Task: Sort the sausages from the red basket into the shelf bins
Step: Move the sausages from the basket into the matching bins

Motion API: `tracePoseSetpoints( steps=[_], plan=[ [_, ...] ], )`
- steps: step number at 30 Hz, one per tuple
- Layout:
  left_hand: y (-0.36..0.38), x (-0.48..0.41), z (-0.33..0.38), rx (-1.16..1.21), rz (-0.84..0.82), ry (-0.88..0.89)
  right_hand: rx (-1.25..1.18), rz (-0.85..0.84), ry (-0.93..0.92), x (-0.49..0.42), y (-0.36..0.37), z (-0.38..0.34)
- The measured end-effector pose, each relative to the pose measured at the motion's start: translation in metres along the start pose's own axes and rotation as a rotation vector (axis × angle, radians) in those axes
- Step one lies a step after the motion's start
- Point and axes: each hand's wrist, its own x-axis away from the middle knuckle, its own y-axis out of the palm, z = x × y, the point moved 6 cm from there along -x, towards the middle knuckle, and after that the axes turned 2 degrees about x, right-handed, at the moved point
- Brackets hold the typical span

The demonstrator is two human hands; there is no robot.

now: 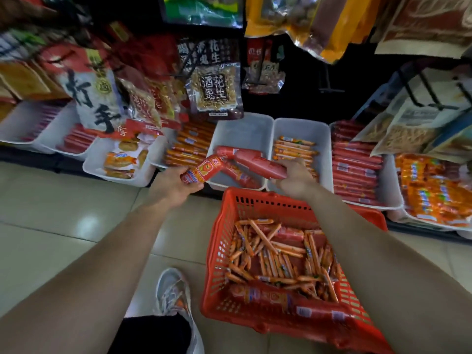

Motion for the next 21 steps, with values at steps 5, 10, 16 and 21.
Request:
tracePoseSetpoints(
  steps=[5, 10, 16, 21],
  plan=[
    [0.006, -0.025, -0.026, 0.016, 0.017, 0.013, 0.088, -0.073, 0.045, -0.065, 0.048, -0.023],
    [0.023, -0.042, -0.042, 0.016, -0.012, 0.052, 0.183, 0.052, 0.043, -0.1, 0.062, -0.037],
    [0.048, -0.062, -0.037, -0.041, -0.03, 0.072, 0.059, 0.255, 0.061, -0.073, 0.053, -0.015],
    [0.078, -0.084, 0.014, -0.187, -0.034, 0.166, 0.009, 0.216, 0.05, -0.045, 0.046, 0.021]
  ],
)
